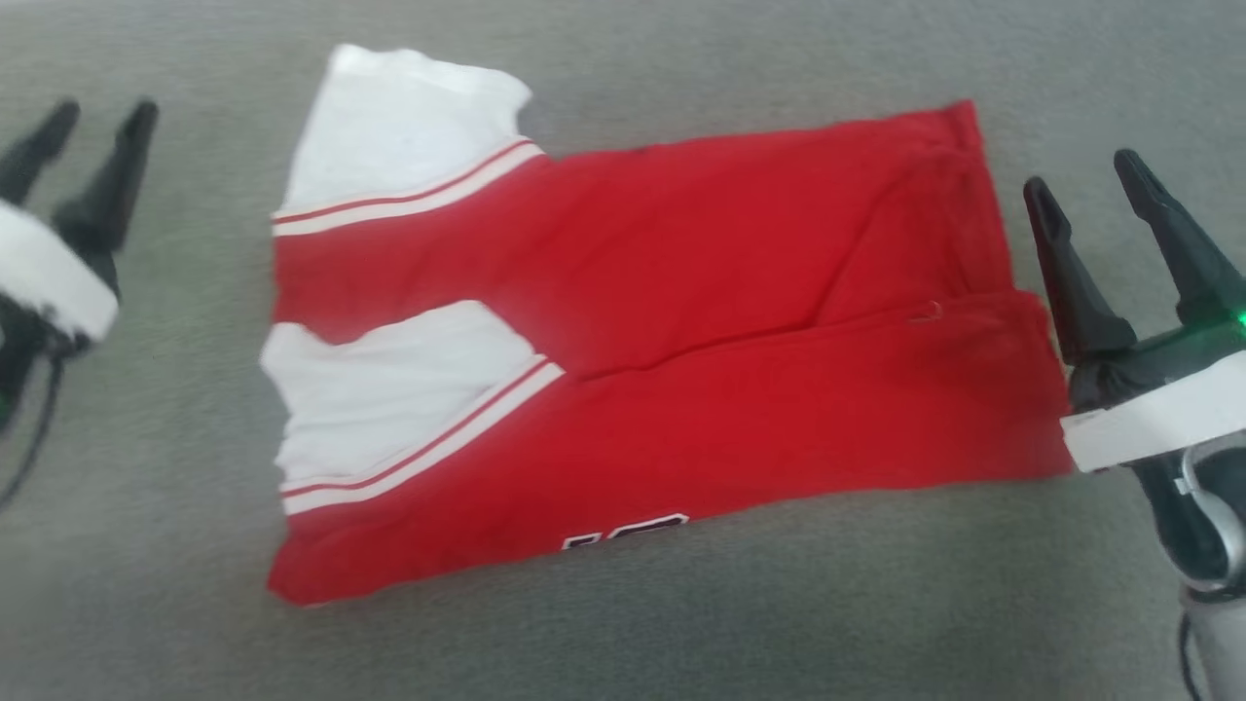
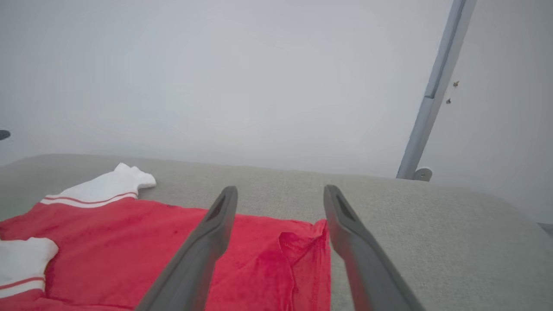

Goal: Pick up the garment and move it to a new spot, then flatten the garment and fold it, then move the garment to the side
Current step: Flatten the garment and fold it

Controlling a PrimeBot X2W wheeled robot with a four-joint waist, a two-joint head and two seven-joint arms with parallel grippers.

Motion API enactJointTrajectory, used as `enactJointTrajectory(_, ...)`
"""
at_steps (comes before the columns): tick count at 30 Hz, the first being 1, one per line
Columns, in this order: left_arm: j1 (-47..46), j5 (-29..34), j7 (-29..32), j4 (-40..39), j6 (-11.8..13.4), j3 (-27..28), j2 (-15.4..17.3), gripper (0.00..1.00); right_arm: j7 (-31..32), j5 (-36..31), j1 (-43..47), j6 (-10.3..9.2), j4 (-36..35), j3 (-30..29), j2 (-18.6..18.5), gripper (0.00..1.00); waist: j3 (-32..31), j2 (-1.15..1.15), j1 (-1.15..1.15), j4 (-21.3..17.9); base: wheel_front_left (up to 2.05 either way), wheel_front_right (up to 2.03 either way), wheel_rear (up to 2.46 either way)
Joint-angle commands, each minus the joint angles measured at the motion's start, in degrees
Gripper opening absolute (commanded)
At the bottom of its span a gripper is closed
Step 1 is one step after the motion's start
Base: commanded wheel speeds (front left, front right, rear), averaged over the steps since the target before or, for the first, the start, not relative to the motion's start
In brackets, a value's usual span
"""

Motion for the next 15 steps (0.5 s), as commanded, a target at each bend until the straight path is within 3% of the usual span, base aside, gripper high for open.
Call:
enactJointTrajectory(1,-2.47,1.35,1.64,1.41,-0.52,-0.15,-0.29,1.00,-1.37,-0.51,-0.51,0.00,-0.04,-0.18,0.91,1.00,1.79,0.00,0.00,-2.47,0.00,0.00,0.00)
enactJointTrajectory(9,-17.38,2.89,17.77,13.47,-3.09,-2.42,-2.03,1.00,-6.38,-2.06,0.74,0.00,-1.13,-0.81,5.70,1.00,5.45,0.00,0.00,-9.63,0.00,0.00,0.00)
enactJointTrajectory(15,-22.47,0.41,35.47,20.29,-4.56,-5.54,-2.11,1.00,-7.88,-2.61,2.09,0.00,-2.42,-0.67,7.39,1.00,6.88,0.00,0.00,-13.62,0.00,0.00,0.00)
